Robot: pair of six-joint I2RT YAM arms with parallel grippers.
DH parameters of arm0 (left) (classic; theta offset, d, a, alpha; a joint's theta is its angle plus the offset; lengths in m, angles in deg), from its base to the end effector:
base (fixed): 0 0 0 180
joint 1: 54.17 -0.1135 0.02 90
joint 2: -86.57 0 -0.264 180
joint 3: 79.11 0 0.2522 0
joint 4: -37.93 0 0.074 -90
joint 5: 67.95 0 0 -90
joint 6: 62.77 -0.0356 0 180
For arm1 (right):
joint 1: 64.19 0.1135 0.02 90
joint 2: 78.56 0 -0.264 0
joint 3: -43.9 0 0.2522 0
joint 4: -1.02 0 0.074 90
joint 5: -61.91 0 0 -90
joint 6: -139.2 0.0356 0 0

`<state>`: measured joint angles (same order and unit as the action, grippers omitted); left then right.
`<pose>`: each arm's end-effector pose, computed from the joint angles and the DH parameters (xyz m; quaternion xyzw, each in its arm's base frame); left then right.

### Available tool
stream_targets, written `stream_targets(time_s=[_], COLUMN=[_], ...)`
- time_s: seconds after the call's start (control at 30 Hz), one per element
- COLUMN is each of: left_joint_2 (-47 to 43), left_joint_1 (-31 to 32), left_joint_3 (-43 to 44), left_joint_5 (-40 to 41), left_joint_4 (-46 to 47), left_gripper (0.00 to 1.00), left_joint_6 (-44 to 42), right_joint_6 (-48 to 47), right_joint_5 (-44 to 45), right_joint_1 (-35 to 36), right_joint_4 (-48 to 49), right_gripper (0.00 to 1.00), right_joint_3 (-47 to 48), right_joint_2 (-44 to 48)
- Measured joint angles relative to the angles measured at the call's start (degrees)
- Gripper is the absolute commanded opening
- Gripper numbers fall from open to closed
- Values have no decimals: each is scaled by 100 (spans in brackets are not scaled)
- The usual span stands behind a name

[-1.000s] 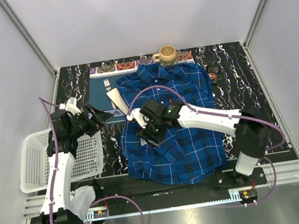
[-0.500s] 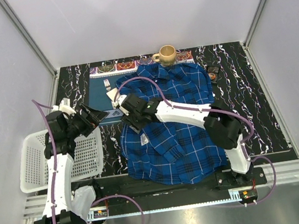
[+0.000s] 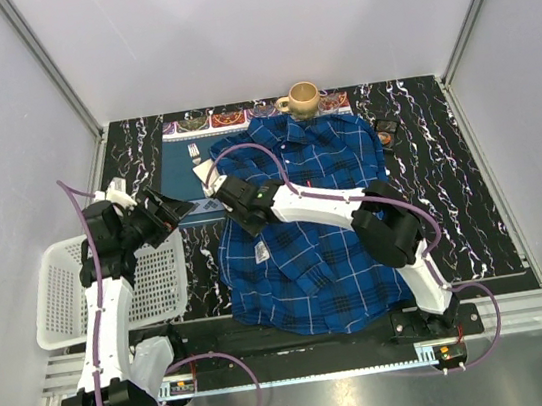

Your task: Pin the brooch onto the clothing

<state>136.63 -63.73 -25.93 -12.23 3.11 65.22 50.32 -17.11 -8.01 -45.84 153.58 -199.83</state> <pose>0.1910 0.0118 0.2753 -0.2051 0.8216 -0.3638 0.3880 0.2623 0.3793 0.1956 -0.4197 0.8615 0.0490 0.2816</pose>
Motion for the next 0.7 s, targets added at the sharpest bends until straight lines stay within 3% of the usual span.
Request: stream_targets(time_s=[0.23,0.33,0.53,0.7], left_joint_2=[0,-9,-162,-118], left_joint_1=[-17,-24,-26,212], left_joint_3=[0,-26,-352,-640], left_joint_5=[-15,-103,-389,-426], left_joint_4=[9,114,608,1054], left_gripper=[94,99,99,99], left_joint_6=[-63,-90,-138,-151], right_joint_6=[-39,-9,776,1751], right_joint_5=[-28,-396,-1878,-2577], right_joint_1=[-15,-140,-1257,-2083], right_joint_4=[-79,-155,133,1102], right_gripper=[0,0,0,0], right_joint_3=[168,214,330,544], right_joint_2=[13,109,761,966])
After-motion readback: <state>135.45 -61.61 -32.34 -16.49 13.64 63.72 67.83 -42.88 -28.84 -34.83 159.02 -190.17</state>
